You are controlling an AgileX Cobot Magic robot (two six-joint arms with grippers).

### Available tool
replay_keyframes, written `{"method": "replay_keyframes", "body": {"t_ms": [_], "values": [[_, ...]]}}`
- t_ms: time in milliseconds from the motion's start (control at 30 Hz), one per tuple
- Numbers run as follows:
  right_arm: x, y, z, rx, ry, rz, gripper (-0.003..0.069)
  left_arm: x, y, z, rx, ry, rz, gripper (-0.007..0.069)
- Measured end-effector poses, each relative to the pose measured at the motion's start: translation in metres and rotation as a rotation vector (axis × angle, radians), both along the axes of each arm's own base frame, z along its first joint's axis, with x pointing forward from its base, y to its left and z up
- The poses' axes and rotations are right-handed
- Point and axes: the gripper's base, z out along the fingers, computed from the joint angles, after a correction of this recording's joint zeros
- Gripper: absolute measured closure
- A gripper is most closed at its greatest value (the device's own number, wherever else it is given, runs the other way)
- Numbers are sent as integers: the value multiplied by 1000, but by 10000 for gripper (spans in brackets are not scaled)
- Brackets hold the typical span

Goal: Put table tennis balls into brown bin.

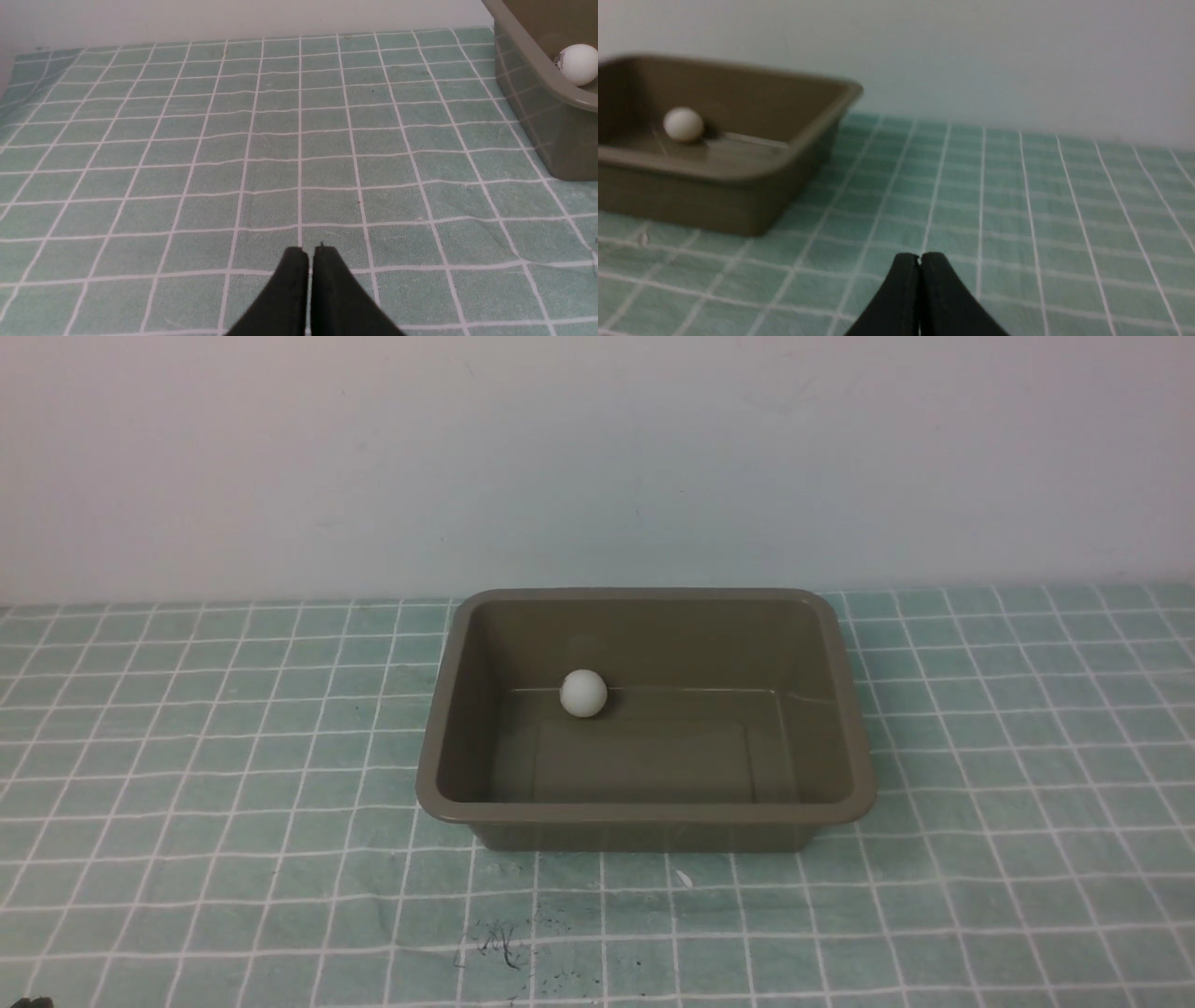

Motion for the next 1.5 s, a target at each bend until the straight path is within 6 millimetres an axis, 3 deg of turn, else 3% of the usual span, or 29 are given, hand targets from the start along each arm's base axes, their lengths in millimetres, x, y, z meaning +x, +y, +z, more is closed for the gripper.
{"method": "replay_keyframes", "body": {"t_ms": [1500], "values": [[0, -3, 0, 6, 4, -52, 673, 0, 0, 0, 0, 0, 0, 629]]}}
